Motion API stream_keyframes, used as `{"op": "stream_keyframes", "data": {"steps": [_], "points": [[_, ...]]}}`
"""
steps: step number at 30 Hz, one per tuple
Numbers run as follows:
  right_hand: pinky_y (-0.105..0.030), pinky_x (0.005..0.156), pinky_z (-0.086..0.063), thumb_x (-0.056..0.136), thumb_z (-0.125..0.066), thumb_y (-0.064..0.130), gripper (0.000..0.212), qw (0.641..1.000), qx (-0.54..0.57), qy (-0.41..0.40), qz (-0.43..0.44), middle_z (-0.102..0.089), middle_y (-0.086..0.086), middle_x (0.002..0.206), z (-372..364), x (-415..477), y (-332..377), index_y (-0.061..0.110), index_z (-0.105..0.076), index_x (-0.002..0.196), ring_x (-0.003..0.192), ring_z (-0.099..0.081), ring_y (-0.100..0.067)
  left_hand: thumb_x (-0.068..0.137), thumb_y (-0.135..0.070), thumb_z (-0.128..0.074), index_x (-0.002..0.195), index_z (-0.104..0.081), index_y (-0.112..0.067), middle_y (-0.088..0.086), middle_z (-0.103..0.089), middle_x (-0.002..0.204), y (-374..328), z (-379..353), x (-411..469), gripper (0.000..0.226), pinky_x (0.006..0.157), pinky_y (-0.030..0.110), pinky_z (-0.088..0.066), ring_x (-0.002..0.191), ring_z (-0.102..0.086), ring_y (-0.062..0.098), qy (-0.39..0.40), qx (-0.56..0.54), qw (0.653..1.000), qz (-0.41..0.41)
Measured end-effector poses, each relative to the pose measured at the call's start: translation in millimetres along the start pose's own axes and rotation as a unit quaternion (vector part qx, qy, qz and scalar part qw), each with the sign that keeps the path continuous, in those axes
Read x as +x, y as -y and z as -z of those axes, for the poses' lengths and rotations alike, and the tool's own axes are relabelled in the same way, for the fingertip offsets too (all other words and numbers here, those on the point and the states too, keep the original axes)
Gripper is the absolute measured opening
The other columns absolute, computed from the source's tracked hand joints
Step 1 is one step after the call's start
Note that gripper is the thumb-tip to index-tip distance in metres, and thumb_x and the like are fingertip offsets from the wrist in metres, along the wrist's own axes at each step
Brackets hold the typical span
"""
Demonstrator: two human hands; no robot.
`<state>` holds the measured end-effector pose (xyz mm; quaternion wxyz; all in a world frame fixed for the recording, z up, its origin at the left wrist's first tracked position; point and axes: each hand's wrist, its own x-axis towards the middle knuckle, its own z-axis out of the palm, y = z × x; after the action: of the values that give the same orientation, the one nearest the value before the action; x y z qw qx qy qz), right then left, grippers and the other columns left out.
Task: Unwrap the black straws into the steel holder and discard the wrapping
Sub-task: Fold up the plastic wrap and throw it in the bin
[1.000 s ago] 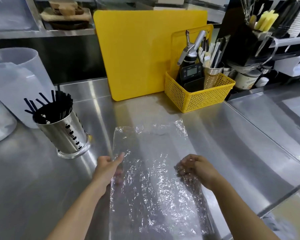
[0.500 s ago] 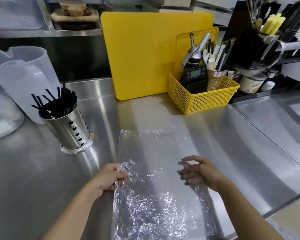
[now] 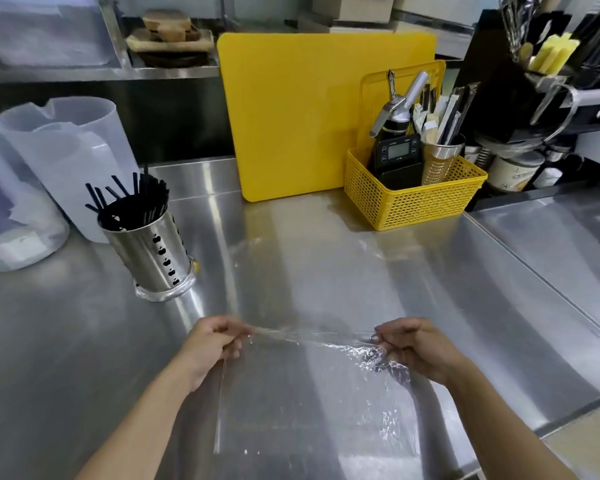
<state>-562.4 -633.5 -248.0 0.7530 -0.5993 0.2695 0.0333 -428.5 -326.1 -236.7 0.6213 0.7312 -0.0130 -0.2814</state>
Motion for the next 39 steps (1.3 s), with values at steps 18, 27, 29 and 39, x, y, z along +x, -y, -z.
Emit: {"op": "stream_keyframes", "data": {"steps": [18, 27, 29, 39], "points": [[-0.015, 0.067, -0.044, 0.063, -0.058, 0.01, 0.019, 0.946, -0.239, -0.131, 0.175, -0.064, 0.003, 0.088, -10.5, -3.7, 16.0, 0.014, -0.067, 0.08, 0.087, -0.056, -0.016, 0.077, 0.014, -0.06, 0.121, -0.044, -0.002, 0.009, -0.065, 0.089, -4.0, -19.2, -8.2, 0.05, 0.058, 0.026, -0.049, 0.072, -0.058, 0.021, -0.029, -0.008, 0.999, 0.011], [-0.022, 0.073, -0.052, 0.073, -0.065, -0.005, 0.028, 0.914, -0.347, 0.201, 0.056, -0.068, -0.007, 0.086, -58.8, -2.9, 47.0, 0.002, -0.06, 0.099, 0.083, -0.063, -0.02, 0.077, 0.007, -0.065, 0.098, -0.059, -0.017, -0.005, -0.071, 0.083, -50.9, -27.5, -11.6, 0.032, 0.07, 0.014, -0.05, 0.08, -0.063, 0.005, 0.153, 0.079, 0.971, -0.165], [-0.02, 0.066, -0.052, 0.074, -0.061, -0.012, 0.018, 0.932, -0.298, 0.193, 0.069, -0.067, -0.007, 0.079, -63.4, -1.2, 43.9, 0.003, -0.061, 0.082, 0.078, -0.065, -0.019, 0.079, -0.009, -0.068, 0.101, -0.06, -0.022, -0.004, -0.069, 0.093, -58.3, -22.6, -10.1, 0.027, 0.079, 0.02, -0.05, 0.088, -0.063, 0.009, 0.081, 0.054, 0.979, -0.182], [-0.029, 0.066, -0.052, 0.069, -0.07, -0.01, 0.02, 0.99, -0.003, 0.048, 0.132, -0.06, -0.004, 0.064, -74.8, 6.6, 30.9, 0.007, -0.061, 0.075, 0.061, -0.06, -0.018, 0.07, -0.067, -0.041, 0.105, -0.06, -0.018, 0.014, -0.071, 0.104, -29.6, -18.3, -13.6, 0.063, 0.087, 0.046, -0.043, 0.099, -0.058, 0.032, 0.063, -0.231, 0.97, 0.041]]}}
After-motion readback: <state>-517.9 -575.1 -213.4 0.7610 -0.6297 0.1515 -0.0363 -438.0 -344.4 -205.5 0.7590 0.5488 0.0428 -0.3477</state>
